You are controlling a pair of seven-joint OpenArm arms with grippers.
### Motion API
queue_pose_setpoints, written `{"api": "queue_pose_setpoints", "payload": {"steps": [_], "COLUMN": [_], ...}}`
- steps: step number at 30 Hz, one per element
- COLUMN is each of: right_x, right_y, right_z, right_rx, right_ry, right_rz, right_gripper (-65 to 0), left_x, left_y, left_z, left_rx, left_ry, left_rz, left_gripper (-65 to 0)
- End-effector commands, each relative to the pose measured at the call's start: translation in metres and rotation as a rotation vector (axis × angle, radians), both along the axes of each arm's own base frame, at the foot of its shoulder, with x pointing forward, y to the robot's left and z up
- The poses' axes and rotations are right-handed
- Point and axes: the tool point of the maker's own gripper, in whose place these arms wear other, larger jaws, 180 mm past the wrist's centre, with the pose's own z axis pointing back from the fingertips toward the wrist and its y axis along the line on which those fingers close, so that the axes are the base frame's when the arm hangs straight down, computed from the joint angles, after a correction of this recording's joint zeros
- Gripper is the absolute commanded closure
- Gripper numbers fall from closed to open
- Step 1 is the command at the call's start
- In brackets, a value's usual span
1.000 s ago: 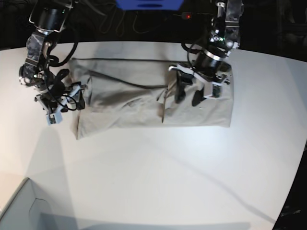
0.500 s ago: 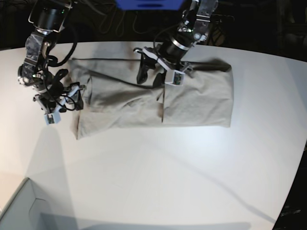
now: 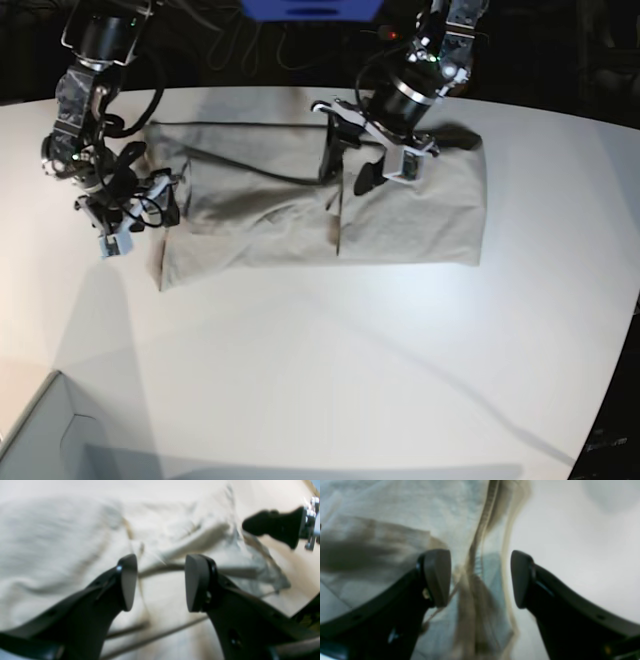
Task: Layout the t-shirt on the table in an organized manner, then fold the t-shirt properly
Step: 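Press and fold the shirt end over at the middle with the left gripper, then hold the shirt end with the right gripper while the left gripper waits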
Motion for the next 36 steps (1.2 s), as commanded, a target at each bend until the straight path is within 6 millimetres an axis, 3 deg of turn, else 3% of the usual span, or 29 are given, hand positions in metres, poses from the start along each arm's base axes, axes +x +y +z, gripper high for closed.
{"api": "queue_pose_setpoints", "payload": {"steps": [1, 5, 10, 14, 17, 22, 26, 34, 36], "right_x": [0.007, -0.001, -0.002, 0.002, 0.003, 0.006, 0.005, -0.001, -0.002], "right_y": [0.007, 0.026, 0.031, 0.024, 0.003, -0.013, -0.03, -0.025, -0.011], "right_z": [0.008, 0.001, -0.001, 0.004, 0.007, 0.009, 0.0, -0.007, -0.007], "right_rx": [0.014, 0.016, 0.018, 0.008, 0.0, -0.02, -0.044, -0.025, 0.002], "right_ry": [-0.039, -0.014, -0.009, -0.021, -0.031, -0.032, -0.005, 0.016, 0.014], "right_rz": [0.019, 0.083, 0.097, 0.084, 0.026, 0.007, -0.068, -0.068, -0.019], "right_gripper": [-38.3, -38.3, -38.3, -38.3, -38.3, -38.3, -38.3, -38.3, -38.4], "left_x": [0.006, 0.017, 0.024, 0.026, 0.027, 0.028, 0.028, 0.029, 0.028], "left_y": [0.004, 0.04, 0.095, 0.134, 0.154, 0.174, 0.175, 0.176, 0.176], "left_z": [0.015, 0.02, 0.021, 0.026, 0.03, 0.034, 0.034, 0.033, 0.032], "left_rx": [-0.039, -0.092, -0.084, -0.071, -0.066, -0.06, -0.057, -0.055, -0.054], "left_ry": [-0.045, -0.043, -0.049, -0.063, -0.074, -0.087, -0.088, -0.088, -0.084], "left_rz": [0.018, 0.125, 0.252, 0.329, 0.367, 0.416, 0.419, 0.418, 0.42], "left_gripper": [-30.3, -30.3, -30.3, -30.3, -30.3, -30.3, -30.3, -30.3, -30.3]}}
